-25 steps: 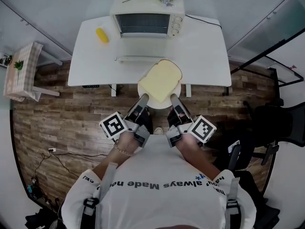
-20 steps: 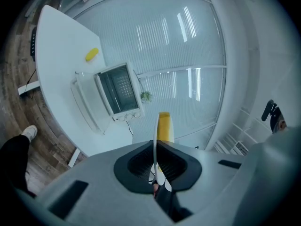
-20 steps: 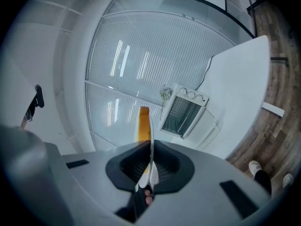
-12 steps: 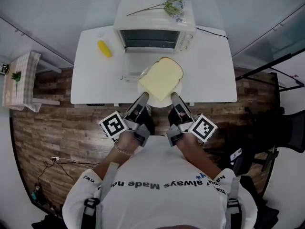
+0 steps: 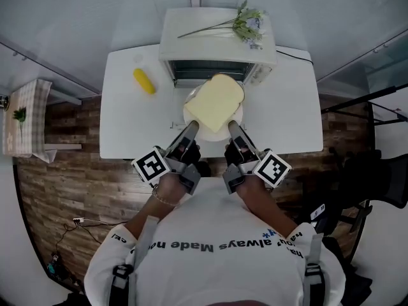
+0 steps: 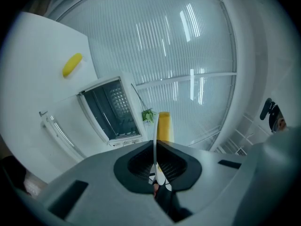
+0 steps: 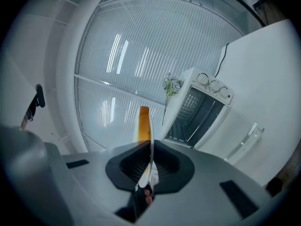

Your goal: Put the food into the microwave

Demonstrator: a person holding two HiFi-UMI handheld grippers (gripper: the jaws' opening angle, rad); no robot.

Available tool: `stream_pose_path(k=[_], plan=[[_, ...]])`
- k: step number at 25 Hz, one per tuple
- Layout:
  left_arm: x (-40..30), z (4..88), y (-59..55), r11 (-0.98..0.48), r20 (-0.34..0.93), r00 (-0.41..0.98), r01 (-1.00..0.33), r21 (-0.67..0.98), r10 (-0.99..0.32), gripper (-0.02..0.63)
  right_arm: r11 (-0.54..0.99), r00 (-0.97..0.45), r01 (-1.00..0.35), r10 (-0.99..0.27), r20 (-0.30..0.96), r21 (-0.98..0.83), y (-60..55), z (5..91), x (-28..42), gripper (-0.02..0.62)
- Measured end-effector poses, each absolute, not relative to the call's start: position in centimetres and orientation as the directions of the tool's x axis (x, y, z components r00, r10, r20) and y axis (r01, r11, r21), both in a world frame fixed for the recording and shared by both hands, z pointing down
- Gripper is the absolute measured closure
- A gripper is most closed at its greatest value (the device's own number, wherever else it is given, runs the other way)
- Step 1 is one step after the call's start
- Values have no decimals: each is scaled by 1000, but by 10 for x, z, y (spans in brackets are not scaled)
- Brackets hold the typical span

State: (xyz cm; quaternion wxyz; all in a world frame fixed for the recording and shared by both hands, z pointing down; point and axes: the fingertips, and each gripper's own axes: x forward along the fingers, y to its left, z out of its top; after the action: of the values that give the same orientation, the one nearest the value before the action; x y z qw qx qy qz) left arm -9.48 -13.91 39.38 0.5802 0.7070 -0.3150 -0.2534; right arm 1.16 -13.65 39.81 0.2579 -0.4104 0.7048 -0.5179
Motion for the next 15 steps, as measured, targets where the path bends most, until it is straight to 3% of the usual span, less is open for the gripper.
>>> stream_pose_path(k=[15], plan=[[-94,399,-203,-123,14,707,-142,982,-707,588,97,-494,-323,-866,80,-941,-195,400,12,571]])
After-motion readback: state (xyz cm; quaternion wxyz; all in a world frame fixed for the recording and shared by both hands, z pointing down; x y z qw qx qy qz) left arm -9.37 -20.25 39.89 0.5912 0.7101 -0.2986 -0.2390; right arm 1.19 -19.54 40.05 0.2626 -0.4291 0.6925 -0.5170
